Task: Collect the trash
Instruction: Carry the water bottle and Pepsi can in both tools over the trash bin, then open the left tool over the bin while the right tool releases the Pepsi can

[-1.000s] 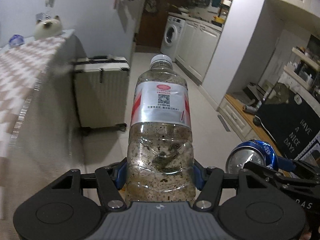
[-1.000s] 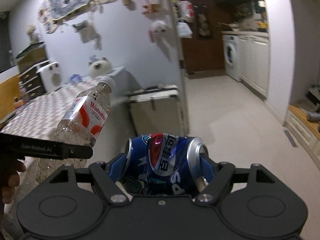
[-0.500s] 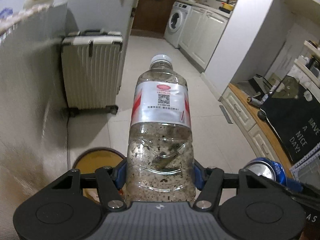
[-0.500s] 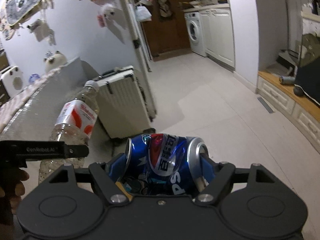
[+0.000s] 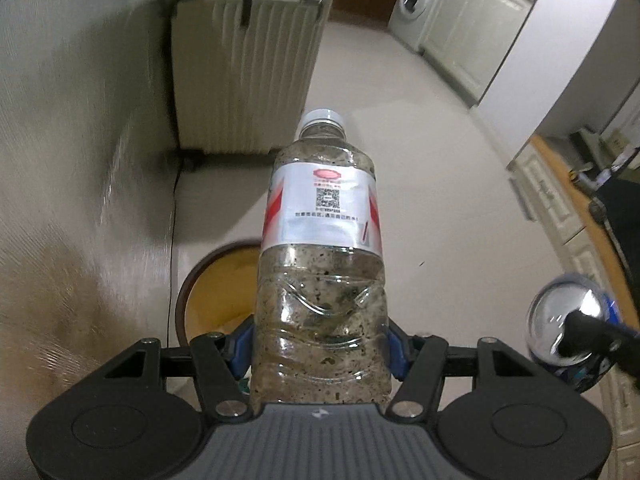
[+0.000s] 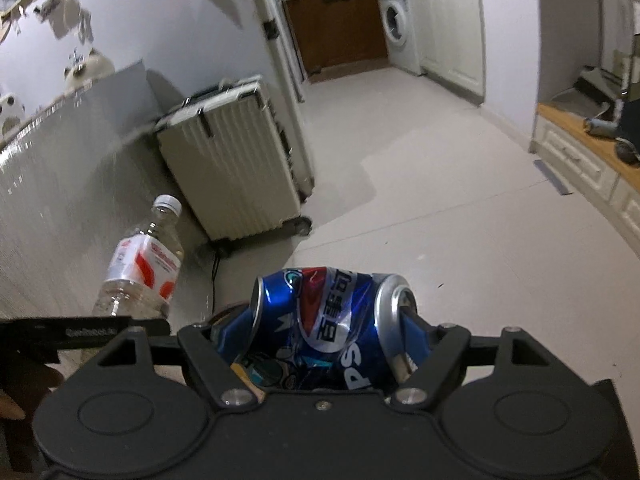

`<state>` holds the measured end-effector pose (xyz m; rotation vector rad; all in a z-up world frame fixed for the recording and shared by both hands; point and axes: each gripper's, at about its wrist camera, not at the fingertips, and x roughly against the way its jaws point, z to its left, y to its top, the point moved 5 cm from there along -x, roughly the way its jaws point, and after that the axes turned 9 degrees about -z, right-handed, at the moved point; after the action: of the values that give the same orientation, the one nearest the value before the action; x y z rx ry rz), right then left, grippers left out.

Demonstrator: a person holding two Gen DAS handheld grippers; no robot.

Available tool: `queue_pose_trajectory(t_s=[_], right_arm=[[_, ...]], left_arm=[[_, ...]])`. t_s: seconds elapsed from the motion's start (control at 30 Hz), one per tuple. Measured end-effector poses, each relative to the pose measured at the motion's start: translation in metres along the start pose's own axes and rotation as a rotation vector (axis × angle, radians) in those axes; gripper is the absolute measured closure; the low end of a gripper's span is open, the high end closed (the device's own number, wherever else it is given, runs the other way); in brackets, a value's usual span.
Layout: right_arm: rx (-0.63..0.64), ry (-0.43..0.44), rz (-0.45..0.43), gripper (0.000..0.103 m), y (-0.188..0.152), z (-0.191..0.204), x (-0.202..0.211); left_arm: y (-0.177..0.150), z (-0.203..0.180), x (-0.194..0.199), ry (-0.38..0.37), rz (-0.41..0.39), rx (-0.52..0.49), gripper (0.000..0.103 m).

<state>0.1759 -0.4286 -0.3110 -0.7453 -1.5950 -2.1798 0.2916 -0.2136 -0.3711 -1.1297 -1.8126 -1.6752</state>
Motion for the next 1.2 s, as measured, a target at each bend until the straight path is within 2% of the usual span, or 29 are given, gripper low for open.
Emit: queue_pose_trajectory(t_s=[0.37, 0.6, 0.77, 0.87, 1.1, 1.2], right_arm=[[0.024, 0.066, 0.119, 0.025, -0.03, 0.053, -0.108], [-0.035, 0.105, 0.199, 0.024, -0.055, 0.076, -0.17], [-0.127, 0.1, 0.248, 0.024, -0.069, 0.078, -0.206], [-0.17, 0.098, 0.276, 0.024, -0.076, 0.079, -0.222], [-0.169, 0.094, 0.335, 0.022, -0.095, 0.087, -0.258], [-0.176, 0.124, 0.358, 0.018, -0.103, 0.093, -0.271]], left_arm=[[-0.041, 0.066, -0.114, 0.037, 0.19, 0.107, 0.04], [-0.05, 0.078, -0.161, 0.037, 0.283, 0.101, 0.04], [-0.045, 0.082, -0.181, 0.023, 0.284, 0.104, 0.037], [-0.053, 0.089, -0.186, 0.04, 0.32, 0.115, 0.019], [-0.063, 0.096, -0.175, 0.075, 0.359, 0.077, 0.012], [-0.066, 0.096, -0.17, 0.083, 0.38, 0.057, 0.01]])
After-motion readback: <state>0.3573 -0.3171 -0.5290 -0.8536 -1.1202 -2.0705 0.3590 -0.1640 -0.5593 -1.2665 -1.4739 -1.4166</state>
